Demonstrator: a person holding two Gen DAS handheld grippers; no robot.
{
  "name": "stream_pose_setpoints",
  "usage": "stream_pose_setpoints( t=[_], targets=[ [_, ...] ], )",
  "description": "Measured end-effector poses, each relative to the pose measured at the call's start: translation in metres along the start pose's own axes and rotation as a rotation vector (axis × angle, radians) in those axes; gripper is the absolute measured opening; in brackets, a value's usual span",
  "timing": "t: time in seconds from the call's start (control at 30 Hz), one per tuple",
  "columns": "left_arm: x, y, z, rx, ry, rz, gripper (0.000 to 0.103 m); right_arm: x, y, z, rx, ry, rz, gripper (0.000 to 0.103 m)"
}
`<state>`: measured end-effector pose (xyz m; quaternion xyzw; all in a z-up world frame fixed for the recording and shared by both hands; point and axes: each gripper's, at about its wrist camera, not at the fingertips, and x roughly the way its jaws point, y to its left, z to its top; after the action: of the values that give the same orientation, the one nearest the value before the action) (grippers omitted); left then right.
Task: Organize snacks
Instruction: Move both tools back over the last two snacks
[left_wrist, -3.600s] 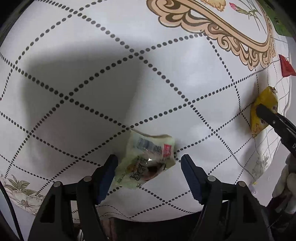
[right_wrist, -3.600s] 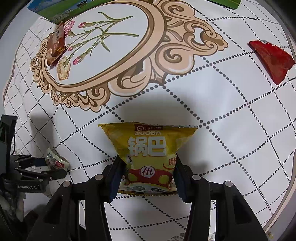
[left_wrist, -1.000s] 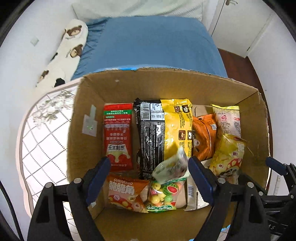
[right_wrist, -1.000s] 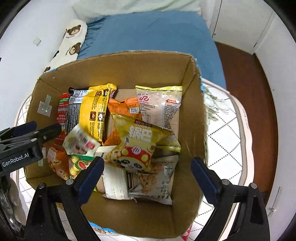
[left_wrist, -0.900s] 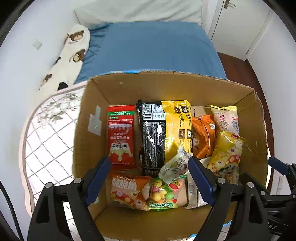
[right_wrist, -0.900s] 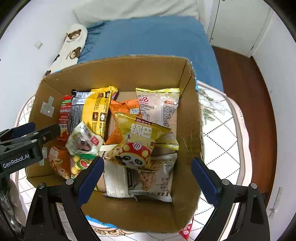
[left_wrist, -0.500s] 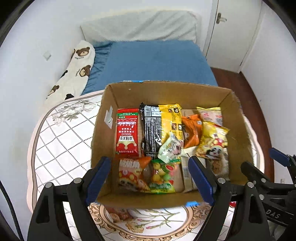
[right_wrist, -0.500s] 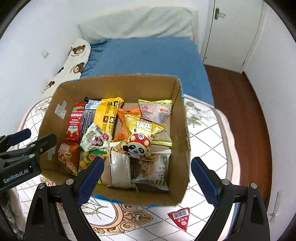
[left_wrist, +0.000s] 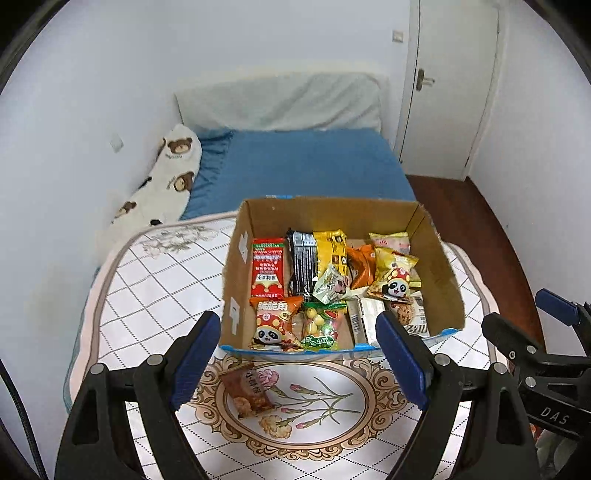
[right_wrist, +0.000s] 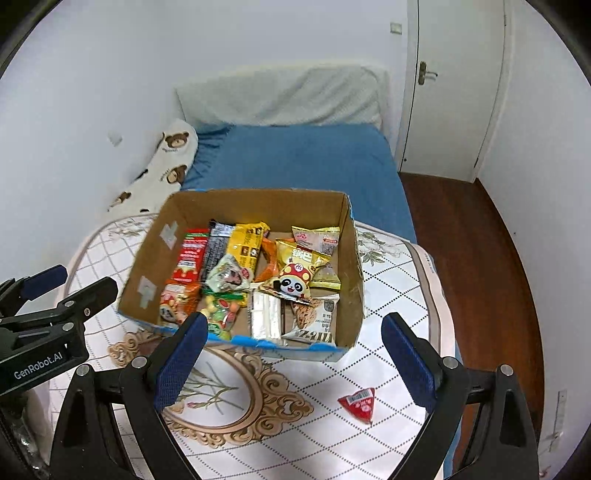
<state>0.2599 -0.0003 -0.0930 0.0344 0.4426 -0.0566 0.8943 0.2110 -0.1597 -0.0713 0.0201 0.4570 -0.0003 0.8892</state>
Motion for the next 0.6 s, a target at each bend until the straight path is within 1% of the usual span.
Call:
stream_pose_setpoints(
  t=[0.13, 0.37, 0.5, 0.6],
  targets=[
    [-0.027, 0.003, -0.008, -0.008, -0.042, 0.002, 0.086, -0.029, 0.004, -0.009, 0.007, -0.047, 0.015, 0.097],
    [-0.052, 0.004, -0.026, -0.024, -0.084, 0.006, 0.086, -0.06, 0.006, -0.023, 0.039, -0.079, 0.068, 0.097],
    [-0.051, 0.005, -0.032, -0.046, -0.081, 0.016, 0.086, -0.058, -0.006, -0.031, 0.091, -0.068, 0.099, 0.097],
    [-0.037, 0.01, -0.039, -0.083, -0.05, 0.05, 0.086, -0.035, -0.033, -0.042, 0.162, -0.013, 0.087, 0.097]
  ],
)
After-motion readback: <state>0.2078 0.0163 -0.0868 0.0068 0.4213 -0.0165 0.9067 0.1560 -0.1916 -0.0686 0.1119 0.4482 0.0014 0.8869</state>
